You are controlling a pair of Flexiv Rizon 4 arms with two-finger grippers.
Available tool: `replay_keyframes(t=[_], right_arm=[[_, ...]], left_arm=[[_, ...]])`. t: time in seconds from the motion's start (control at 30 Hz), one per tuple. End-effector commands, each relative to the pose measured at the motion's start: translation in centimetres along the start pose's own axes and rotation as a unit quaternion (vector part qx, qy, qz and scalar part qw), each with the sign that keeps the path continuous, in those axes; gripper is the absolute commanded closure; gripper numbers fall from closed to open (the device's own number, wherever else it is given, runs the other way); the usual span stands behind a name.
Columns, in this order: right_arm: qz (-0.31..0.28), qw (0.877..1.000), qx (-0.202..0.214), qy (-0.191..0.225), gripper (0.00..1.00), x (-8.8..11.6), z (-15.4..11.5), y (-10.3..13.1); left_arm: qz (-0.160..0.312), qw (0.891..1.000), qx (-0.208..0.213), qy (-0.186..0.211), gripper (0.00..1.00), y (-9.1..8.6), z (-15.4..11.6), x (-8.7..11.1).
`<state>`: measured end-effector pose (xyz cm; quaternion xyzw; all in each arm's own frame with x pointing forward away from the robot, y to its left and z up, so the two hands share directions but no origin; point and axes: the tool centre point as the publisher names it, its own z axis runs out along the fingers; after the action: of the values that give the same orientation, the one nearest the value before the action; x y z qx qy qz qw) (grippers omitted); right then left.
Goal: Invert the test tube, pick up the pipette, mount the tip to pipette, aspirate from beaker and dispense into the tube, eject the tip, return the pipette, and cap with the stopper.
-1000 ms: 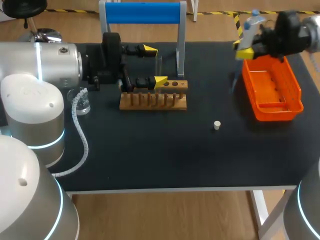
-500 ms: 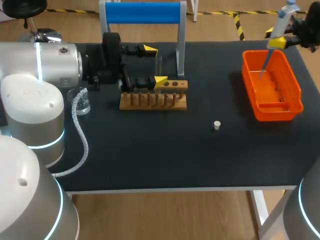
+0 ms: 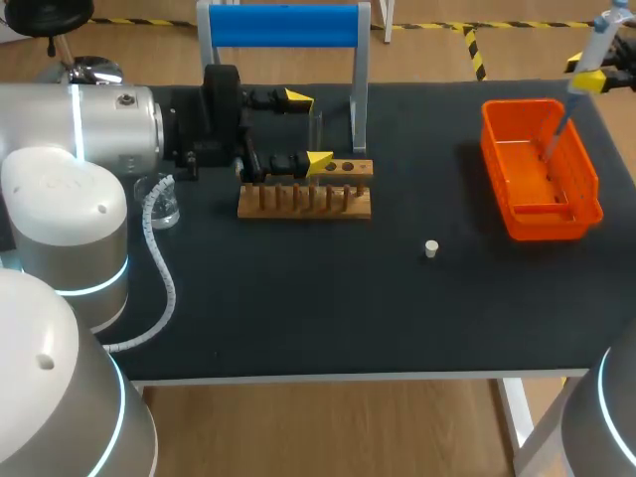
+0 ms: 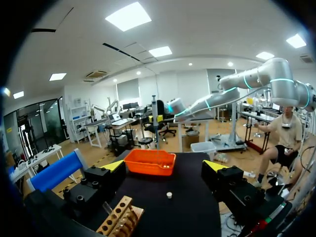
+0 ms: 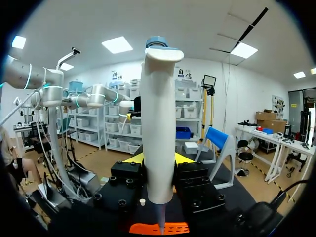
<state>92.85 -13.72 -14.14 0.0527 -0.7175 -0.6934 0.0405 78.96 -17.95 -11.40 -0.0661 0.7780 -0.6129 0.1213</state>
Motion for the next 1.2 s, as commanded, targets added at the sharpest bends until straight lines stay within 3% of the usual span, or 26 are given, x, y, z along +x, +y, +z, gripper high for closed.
replay_keyframes(t=[0.03, 1.2], right_arm=[[0.004, 0.999, -0.001, 0.034, 1.00, -0.78, -1.68, -0.50], [0.009, 0.999, 0.000, 0.041, 1.00, -1.20, -2.09, -1.39]], left_arm=[[0.000, 1.000, 0.000, -0.001, 0.00, 0.00, 0.02, 0.04], [0.000, 1.000, 0.000, -0.001, 0.00, 0.00, 0.02, 0.04]])
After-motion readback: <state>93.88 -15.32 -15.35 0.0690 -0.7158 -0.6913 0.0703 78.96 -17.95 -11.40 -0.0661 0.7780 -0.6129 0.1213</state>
